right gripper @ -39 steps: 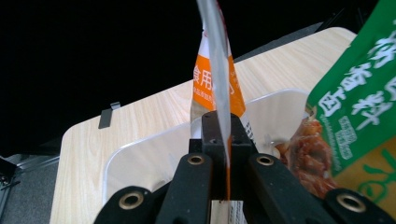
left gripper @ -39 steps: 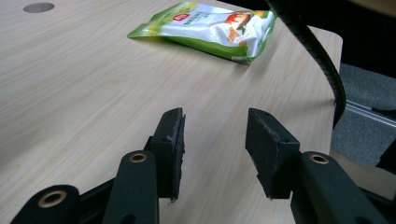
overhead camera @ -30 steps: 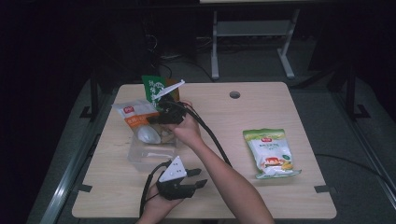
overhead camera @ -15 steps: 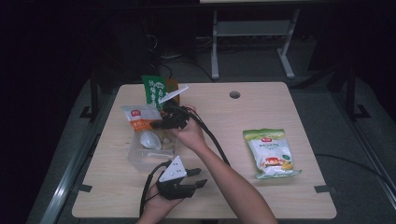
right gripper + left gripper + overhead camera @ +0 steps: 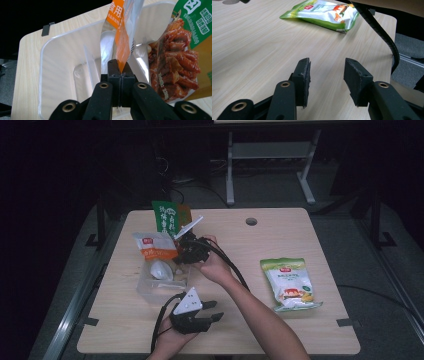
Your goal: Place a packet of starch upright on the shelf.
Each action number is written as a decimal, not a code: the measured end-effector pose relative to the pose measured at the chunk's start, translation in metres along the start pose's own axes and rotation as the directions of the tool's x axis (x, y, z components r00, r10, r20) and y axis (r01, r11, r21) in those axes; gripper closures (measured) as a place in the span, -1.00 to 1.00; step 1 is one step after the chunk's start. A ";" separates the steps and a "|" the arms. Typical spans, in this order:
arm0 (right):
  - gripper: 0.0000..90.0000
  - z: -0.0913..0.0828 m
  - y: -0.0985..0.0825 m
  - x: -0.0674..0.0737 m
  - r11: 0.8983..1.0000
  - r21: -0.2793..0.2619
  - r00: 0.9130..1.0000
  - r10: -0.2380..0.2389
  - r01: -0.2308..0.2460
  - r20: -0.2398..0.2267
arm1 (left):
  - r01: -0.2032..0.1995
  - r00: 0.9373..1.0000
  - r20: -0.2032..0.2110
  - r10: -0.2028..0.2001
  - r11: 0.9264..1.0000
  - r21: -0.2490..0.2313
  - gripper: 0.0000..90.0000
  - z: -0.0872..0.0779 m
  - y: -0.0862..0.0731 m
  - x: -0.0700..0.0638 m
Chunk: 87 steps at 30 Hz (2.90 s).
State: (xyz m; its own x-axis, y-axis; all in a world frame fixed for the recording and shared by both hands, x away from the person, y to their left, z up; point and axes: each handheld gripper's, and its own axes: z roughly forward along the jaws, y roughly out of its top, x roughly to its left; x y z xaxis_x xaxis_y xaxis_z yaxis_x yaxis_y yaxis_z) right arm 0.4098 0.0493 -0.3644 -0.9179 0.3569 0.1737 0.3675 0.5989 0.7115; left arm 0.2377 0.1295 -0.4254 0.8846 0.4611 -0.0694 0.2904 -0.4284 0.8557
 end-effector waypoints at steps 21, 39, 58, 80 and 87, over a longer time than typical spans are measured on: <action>0.98 0.010 -0.027 -0.006 0.998 0.033 0.999 0.050 -0.050 -0.016 | 0.005 1.000 0.002 -0.005 1.000 0.001 0.24 0.003 0.000 -0.001; 0.40 -0.036 -0.041 -0.012 0.994 -0.049 0.993 0.093 -0.096 -0.073 | 0.016 1.000 -0.016 -0.016 1.000 0.004 0.13 0.001 -0.001 0.001; 0.13 -0.115 -0.096 -0.030 0.983 -0.080 0.985 0.169 -0.168 0.008 | 0.027 0.999 -0.020 -0.027 1.000 0.011 0.09 0.003 -0.001 0.002; 0.01 -0.175 -0.160 -0.045 0.963 -0.077 0.956 0.268 -0.260 0.124 | 0.016 1.000 -0.023 -0.016 1.000 0.022 0.04 0.007 -0.001 0.000; -0.01 -0.190 -0.186 -0.052 0.947 -0.069 0.932 0.322 -0.315 0.168 | 0.022 0.999 -0.024 -0.022 1.000 0.017 0.03 0.008 -0.001 0.000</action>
State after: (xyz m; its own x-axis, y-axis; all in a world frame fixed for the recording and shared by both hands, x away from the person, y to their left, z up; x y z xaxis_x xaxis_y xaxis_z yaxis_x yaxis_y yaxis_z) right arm 0.3607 -0.2168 -0.3765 -0.7115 0.6457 0.2770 0.6266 0.4049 0.6659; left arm 0.2401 0.1235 -0.4300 0.8689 0.4891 -0.0756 0.3164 -0.4315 0.8448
